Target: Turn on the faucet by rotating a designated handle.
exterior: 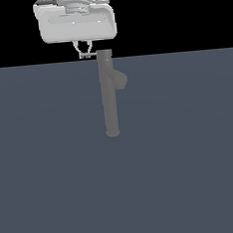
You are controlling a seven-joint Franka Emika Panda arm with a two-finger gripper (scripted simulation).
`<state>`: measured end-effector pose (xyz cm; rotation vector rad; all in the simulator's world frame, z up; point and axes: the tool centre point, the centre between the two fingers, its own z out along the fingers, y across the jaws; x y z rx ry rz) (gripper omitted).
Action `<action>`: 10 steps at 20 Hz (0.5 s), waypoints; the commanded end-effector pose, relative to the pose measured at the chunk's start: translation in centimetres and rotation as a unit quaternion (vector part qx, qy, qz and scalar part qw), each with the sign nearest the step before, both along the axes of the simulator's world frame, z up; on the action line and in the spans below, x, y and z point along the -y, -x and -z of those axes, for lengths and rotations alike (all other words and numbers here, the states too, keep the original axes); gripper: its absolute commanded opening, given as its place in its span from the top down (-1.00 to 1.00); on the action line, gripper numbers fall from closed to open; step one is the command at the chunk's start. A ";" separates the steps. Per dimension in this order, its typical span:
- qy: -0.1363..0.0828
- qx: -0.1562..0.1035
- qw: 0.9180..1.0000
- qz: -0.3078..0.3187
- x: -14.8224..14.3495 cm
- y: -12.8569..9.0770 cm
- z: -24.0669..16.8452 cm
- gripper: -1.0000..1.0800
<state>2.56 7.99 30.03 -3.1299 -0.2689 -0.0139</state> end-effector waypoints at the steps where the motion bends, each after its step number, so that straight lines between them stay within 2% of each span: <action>1: 0.000 -0.004 1.000 0.001 0.0 0.9 0.0 1.00; 2: 0.000 0.000 1.000 0.000 0.0 0.2 0.0 1.00; 10: 0.000 -0.002 1.000 0.000 1.5 2.5 0.0 1.00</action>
